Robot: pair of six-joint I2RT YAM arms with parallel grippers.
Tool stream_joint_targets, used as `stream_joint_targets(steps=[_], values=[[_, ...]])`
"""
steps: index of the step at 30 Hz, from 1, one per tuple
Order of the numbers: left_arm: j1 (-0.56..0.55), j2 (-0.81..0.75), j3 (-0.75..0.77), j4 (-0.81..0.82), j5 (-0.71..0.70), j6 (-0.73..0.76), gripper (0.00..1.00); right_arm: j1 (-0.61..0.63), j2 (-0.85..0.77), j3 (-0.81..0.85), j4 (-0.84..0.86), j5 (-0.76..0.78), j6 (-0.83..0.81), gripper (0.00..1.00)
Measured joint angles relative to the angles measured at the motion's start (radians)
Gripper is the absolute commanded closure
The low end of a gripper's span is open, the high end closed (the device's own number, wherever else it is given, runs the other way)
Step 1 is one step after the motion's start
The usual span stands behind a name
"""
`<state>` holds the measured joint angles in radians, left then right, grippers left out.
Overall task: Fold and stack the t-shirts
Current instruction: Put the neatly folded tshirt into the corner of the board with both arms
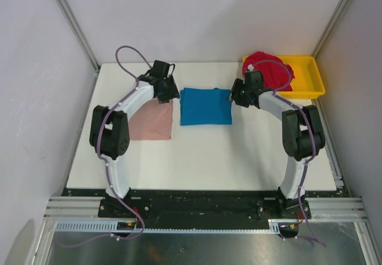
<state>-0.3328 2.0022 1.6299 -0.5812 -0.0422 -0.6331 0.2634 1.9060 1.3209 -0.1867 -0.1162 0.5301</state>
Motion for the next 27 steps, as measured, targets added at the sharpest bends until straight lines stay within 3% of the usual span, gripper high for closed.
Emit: stream_joint_targets(steps=[6,14,27], values=[[-0.041,-0.116,-0.095,0.020,0.085,0.038,0.46,-0.015,0.139,0.154,0.035,0.031,-0.016,0.42],[-0.106,-0.121,-0.198,0.033,0.143,0.049,0.48,-0.022,0.288,0.290,0.019,0.053,-0.043,0.42],[-0.111,-0.121,-0.303,0.067,0.138,0.039,0.48,-0.022,0.381,0.404,0.005,0.066,-0.061,0.44]])
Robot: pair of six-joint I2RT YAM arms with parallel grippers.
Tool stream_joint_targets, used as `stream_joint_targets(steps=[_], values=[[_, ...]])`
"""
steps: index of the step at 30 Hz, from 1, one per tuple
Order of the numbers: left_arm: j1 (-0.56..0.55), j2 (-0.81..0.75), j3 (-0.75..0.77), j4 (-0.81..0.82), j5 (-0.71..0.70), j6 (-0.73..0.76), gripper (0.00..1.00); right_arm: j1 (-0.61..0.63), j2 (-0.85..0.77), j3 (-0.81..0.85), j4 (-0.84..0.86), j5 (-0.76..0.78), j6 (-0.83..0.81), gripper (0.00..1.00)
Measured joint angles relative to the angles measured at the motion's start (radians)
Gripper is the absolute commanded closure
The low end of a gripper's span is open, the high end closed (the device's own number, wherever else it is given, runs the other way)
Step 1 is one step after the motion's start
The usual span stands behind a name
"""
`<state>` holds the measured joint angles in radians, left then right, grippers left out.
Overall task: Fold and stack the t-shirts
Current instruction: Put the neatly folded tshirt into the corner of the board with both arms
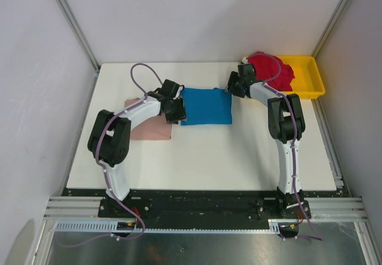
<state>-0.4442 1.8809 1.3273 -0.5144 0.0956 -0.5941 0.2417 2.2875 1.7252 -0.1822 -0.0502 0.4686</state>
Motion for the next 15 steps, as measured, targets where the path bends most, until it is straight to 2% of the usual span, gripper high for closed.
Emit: stream_joint_targets(steps=[15], values=[[0.000,0.051,0.006,0.024,-0.010,0.000,0.48,0.004,0.011,0.008,0.005,-0.001,0.000,0.56]])
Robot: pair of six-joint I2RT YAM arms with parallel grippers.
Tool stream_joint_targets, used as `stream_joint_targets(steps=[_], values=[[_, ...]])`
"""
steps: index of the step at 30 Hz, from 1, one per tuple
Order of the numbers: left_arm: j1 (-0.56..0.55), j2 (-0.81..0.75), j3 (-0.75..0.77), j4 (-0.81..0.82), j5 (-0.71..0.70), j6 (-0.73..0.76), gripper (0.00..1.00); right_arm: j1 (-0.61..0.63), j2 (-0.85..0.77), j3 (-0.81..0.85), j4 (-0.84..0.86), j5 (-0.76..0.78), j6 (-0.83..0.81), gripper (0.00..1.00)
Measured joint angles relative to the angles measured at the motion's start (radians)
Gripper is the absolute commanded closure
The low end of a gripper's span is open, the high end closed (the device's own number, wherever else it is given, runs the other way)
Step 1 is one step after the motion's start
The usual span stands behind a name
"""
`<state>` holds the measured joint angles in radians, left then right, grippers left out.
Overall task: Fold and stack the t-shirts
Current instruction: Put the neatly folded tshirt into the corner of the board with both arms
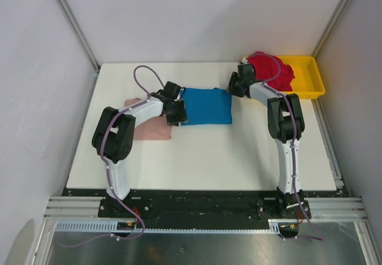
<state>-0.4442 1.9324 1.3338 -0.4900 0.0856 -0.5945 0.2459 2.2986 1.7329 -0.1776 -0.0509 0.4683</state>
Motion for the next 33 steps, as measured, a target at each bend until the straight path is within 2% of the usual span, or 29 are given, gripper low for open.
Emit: stream_joint_targets(steps=[8,13,16,17,18,20,21,23,33], values=[[0.000,0.043,0.013,0.011,-0.002,-0.007,0.48,0.007,0.004,0.002,0.002,-0.001,-0.002,0.62],[0.000,0.060,0.030,0.021,0.000,-0.012,0.55,0.013,0.005,0.002,0.003,0.001,-0.003,0.68],[0.000,0.062,0.030,0.026,0.001,-0.019,0.65,0.015,0.006,0.002,0.002,0.001,-0.003,0.80],[0.000,0.062,0.030,0.026,0.001,-0.023,0.69,0.016,0.006,0.002,0.002,0.001,-0.005,0.87],[0.000,0.062,0.030,0.026,0.002,-0.026,0.76,0.017,0.006,0.002,0.002,0.001,-0.005,0.94],[-0.001,0.062,0.030,0.026,0.002,-0.035,0.90,0.019,0.007,0.002,0.002,0.001,-0.009,0.98],[-0.001,0.062,0.030,0.027,0.004,-0.037,0.95,0.021,0.007,0.002,0.002,0.002,-0.009,0.99],[-0.001,0.062,0.030,0.029,0.005,-0.034,0.99,0.023,0.007,0.002,0.001,0.006,-0.009,1.00],[0.002,0.029,0.068,0.024,0.005,-0.034,1.00,0.051,-0.043,-0.005,-0.046,0.064,-0.024,1.00]])
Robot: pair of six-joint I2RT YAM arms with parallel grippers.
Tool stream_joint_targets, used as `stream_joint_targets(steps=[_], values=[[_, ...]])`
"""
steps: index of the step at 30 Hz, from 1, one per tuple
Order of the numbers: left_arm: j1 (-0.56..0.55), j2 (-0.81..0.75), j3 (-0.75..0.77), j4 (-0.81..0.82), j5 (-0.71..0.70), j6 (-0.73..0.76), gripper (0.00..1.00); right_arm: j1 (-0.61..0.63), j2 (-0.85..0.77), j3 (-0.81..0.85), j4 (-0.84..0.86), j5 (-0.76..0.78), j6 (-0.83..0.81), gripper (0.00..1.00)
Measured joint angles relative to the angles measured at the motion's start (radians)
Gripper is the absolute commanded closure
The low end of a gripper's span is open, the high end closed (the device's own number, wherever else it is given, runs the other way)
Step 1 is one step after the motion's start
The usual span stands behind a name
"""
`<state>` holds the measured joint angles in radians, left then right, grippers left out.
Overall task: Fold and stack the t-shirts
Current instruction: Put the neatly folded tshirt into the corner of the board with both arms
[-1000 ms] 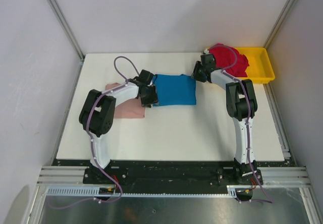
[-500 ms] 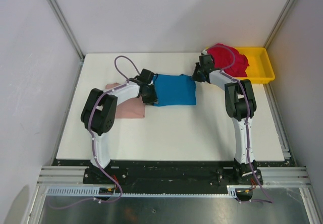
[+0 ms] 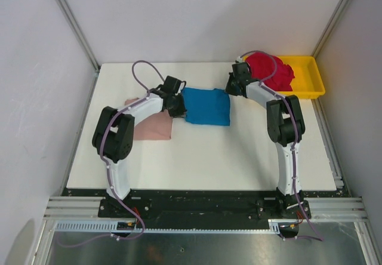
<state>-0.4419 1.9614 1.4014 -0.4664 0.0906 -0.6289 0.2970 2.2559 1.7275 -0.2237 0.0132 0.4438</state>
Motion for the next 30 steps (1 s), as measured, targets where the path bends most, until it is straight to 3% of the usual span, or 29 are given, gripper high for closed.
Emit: stream_joint_targets(steps=[11,30], values=[[0.004,-0.068,0.036,0.001,0.002,0.010,1.00,0.060,-0.180,-0.051,-0.014,0.029,-0.008,1.00],[0.049,-0.239,0.024,0.001,-0.006,0.061,1.00,0.110,-0.327,-0.057,-0.053,0.044,-0.003,1.00]])
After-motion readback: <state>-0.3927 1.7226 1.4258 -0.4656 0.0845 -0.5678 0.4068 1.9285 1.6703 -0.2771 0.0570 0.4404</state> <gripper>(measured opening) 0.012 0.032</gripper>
